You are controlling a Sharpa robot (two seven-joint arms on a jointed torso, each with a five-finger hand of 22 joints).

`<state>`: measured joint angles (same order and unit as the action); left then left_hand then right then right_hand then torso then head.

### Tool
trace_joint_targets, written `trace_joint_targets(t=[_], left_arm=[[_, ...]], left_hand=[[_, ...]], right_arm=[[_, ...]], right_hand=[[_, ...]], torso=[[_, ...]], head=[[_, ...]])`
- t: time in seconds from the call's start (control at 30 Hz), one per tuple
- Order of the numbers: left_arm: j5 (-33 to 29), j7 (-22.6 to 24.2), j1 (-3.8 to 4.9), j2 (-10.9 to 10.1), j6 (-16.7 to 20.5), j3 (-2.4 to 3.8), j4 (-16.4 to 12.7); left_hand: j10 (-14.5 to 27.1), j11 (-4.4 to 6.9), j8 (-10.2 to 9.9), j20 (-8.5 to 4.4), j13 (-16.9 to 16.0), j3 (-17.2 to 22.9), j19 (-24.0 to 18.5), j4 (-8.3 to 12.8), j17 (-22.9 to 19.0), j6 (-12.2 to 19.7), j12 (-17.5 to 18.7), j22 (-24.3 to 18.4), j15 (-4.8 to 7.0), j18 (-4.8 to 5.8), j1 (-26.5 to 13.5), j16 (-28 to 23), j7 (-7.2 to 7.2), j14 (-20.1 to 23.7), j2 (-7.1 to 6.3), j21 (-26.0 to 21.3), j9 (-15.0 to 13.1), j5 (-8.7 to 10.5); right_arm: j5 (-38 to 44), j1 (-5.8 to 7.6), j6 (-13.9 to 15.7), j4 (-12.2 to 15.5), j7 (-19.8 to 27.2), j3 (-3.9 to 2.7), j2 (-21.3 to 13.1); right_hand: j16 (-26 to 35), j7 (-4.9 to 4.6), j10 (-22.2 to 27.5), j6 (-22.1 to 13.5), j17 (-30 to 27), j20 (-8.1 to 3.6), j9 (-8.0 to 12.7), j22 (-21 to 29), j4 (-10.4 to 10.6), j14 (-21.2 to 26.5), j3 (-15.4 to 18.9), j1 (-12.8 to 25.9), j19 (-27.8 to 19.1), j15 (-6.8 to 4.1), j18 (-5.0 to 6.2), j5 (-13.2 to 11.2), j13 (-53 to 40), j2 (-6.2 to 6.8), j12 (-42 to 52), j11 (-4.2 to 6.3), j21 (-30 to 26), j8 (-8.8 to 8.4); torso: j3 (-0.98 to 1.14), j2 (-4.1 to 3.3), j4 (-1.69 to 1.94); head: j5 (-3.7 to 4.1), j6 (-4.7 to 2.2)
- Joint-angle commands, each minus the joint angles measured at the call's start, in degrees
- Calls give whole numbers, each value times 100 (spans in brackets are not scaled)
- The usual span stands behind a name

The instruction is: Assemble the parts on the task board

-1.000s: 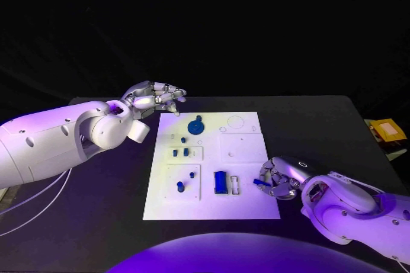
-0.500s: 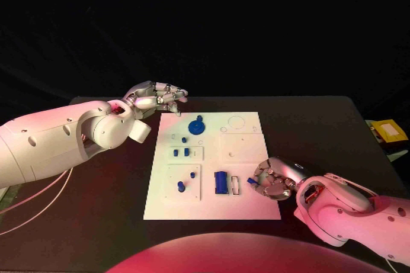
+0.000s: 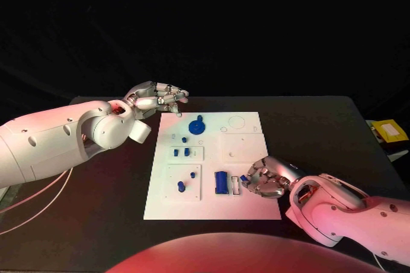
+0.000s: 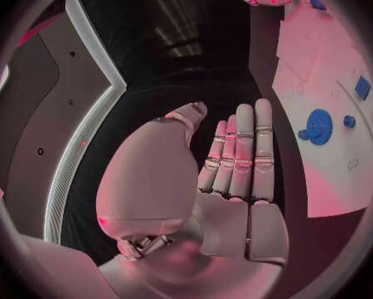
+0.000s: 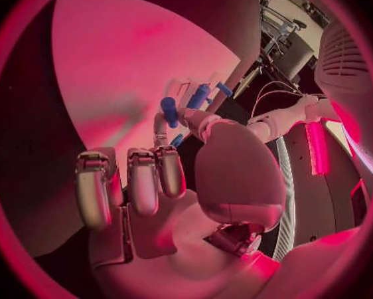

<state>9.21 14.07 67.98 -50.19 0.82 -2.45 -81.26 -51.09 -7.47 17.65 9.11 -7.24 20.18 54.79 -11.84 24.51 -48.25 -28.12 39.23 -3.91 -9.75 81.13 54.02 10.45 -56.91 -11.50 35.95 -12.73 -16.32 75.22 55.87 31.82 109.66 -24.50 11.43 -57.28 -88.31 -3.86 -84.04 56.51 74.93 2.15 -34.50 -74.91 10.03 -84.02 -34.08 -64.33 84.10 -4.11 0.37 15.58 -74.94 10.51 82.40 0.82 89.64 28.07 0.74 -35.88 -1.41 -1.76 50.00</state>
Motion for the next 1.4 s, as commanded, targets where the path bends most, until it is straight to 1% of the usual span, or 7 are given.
trace_joint_targets(t=[0.03,0.3,0.37,0.4,0.43,0.73,1.4], left_arm=[[24,9,3,4,-123,4,-18],[25,-6,4,4,-145,4,-21],[25,-8,4,5,-149,4,-21],[25,-10,4,6,-152,4,-22],[25,-11,4,6,-154,4,-22],[27,-28,4,5,-170,4,-27],[53,-51,4,-10,-188,4,-30]], left_hand=[[31,-6,23,16,7,40,44,0,-1,-3,19,-1,18,-69,46,-5,25,40,3,-33,-3,-16],[32,-7,23,15,8,46,45,4,-2,-2,21,0,19,-69,57,-6,25,41,2,-33,-2,-17],[32,-7,23,15,8,46,45,4,-2,-2,21,0,19,-69,57,-6,25,41,2,-33,-2,-17],[32,-7,23,15,8,46,45,4,-2,-2,21,0,19,-69,57,-6,25,41,2,-33,-2,-17],[32,-7,23,15,8,46,45,4,-2,-2,21,0,19,-69,57,-6,25,41,2,-33,-2,-17],[34,-9,21,14,11,53,46,5,-2,0,24,2,18,-69,65,-7,28,41,-1,-32,-1,-16],[39,-12,19,13,14,61,52,1,-2,4,30,6,16,-68,69,-3,33,33,2,-28,2,-14]], right_arm=[[-357,-1,-158,-28,41,-1,50],[-543,-1,-392,-112,-71,-1,195],[-553,-1,-400,-121,-77,-1,230],[-556,-1,-402,-127,-80,-1,249],[-559,-1,-400,-135,-82,-1,267],[-441,-1,-206,-238,-59,-2,393],[-366,-2,-446,-420,-113,-2,540]], right_hand=[[-27,97,-153,83,1272,-44,-170,-1509,103,-550,42,173,590,-51,-37,-103,-855,21,22,38,36,67],[-27,107,-156,143,1271,-42,-177,-1509,246,-549,130,478,590,-53,-37,-386,-864,51,20,42,36,117],[-26,111,-156,149,1268,-44,-182,-1509,251,-549,145,502,590,-56,-37,-329,-865,58,18,46,36,129],[-27,118,-156,148,1269,-50,-193,-1509,249,-549,202,546,590,-63,-37,-121,-867,71,15,53,36,154],[-26,118,-158,144,1268,-52,-195,-1509,246,-549,215,552,590,-63,-37,-86,-869,72,17,54,36,157],[-17,122,-136,94,1253,-56,-200,-1509,147,-545,215,464,590,-68,-37,31,-847,44,-18,58,36,162],[-6,100,-124,77,1235,-50,-202,-1509,173,-541,323,564,590,-55,-37,-60,-840,61,-37,40,36,183]], torso=[[2,1,2],[1,0,0],[2,1,3],[3,0,6],[3,0,9],[2,1,4],[4,-2,1]], head=[[8,0],[-10,0],[-6,0],[-6,0],[-4,0],[-21,0],[-33,0]])
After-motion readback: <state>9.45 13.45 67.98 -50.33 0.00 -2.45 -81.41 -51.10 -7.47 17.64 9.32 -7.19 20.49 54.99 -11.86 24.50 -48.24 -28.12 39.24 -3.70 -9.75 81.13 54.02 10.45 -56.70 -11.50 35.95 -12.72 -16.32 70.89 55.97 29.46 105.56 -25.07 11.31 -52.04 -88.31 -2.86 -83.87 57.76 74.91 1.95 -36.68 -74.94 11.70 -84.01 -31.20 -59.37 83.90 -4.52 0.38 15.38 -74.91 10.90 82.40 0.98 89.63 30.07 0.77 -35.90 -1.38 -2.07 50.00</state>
